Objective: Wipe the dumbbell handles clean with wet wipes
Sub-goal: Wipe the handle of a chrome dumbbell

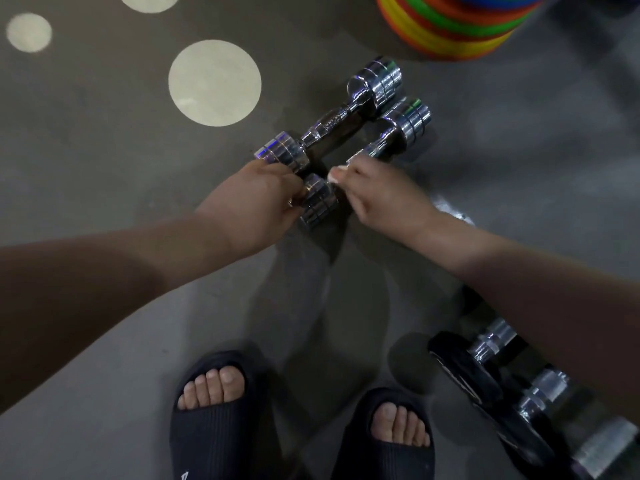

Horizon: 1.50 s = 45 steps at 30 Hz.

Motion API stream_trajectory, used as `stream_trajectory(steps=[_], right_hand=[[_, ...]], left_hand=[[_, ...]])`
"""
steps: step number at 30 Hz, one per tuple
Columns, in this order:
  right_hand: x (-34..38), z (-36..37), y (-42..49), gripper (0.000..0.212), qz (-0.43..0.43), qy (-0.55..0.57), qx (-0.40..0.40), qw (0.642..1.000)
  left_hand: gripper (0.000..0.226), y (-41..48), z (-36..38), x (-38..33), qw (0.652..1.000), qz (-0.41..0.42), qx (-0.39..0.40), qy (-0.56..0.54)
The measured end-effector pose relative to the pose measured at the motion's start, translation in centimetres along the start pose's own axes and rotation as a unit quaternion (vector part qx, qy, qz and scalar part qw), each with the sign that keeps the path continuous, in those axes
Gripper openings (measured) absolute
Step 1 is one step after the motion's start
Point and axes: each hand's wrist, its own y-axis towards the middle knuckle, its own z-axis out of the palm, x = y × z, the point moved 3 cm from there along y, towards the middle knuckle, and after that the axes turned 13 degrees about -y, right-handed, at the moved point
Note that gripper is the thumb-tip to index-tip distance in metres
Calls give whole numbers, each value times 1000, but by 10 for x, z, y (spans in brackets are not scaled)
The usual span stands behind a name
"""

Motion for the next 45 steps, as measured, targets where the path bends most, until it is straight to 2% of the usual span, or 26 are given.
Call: stream_trajectory(steps=[3, 5, 9, 10, 11, 13, 15, 17, 20, 21, 22, 24, 26, 30, 34, 37, 39, 41, 42, 43, 45], right_hand=[[-22, -8, 3, 24, 108, -50, -44, 992], [-17, -7, 0, 23, 134, -77, -43, 987], [10, 1, -3, 28, -3, -39, 37, 999], [4, -1, -4, 30, -6, -40, 41, 998], [-6, -4, -4, 31, 17, -48, 27, 998], [-28, -11, -7, 28, 118, -70, -20, 990], [-37, -12, -11, 25, 194, -97, -29, 976], [-25, -7, -12, 26, 167, -102, -19, 981], [1, 2, -17, 39, 10, -56, 33, 998], [-2, 0, -19, 41, -5, -56, 33, 998], [-9, -4, -18, 43, 17, -68, 20, 997], [-31, -11, -20, 44, 137, -124, -2, 983], [-38, -13, -21, 40, 207, -184, 14, 961], [-30, -14, -16, 30, 152, -195, 13, 969], [-41, -17, -14, 30, 201, -207, 15, 957], [-31, -12, -14, 26, 195, -144, -28, 970], [-14, -5, -16, 29, 125, -95, -33, 987], [-1, 0, -22, 37, 31, -73, -2, 997], [-4, -1, -23, 39, 16, -71, 3, 997], [-11, -4, -22, 39, 34, -78, 2, 996], [-34, -12, -19, 34, 133, -116, -15, 984]], left_hand=[[33, -1, 2, 0, 1000, -7, -10, -8], [32, -1, 2, -1, 1000, -2, -10, -12], [26, 0, 5, -3, 1000, 25, -6, -8], [22, 1, 5, -4, 999, 30, -8, -8], [17, 1, 6, -4, 999, 34, -12, -12], [13, 1, 8, -7, 999, 34, -21, -21], [12, -1, 10, -8, 999, 39, -29, -23], [11, -1, 12, -10, 998, 47, -28, -21], [10, -2, 11, -12, 998, 55, -29, -17], [9, -2, 11, -13, 998, 57, -31, -17], [10, -2, 12, -14, 998, 56, -32, -17], [11, -2, 12, -15, 998, 51, -32, -20], [11, -2, 11, -15, 998, 52, -31, -21], [11, -1, 10, -14, 998, 54, -32, -18], [15, -2, 13, -14, 997, 69, -26, -2], [28, -4, 14, -16, 997, 73, -11, 9], [29, -5, 14, -16, 997, 71, -5, 11], [22, -4, 13, -15, 997, 72, -5, 14], [18, -4, 14, -16, 997, 72, -6, 16], [16, -4, 14, -16, 997, 73, -6, 18], [15, -3, 15, -17, 997, 73, -7, 22]])
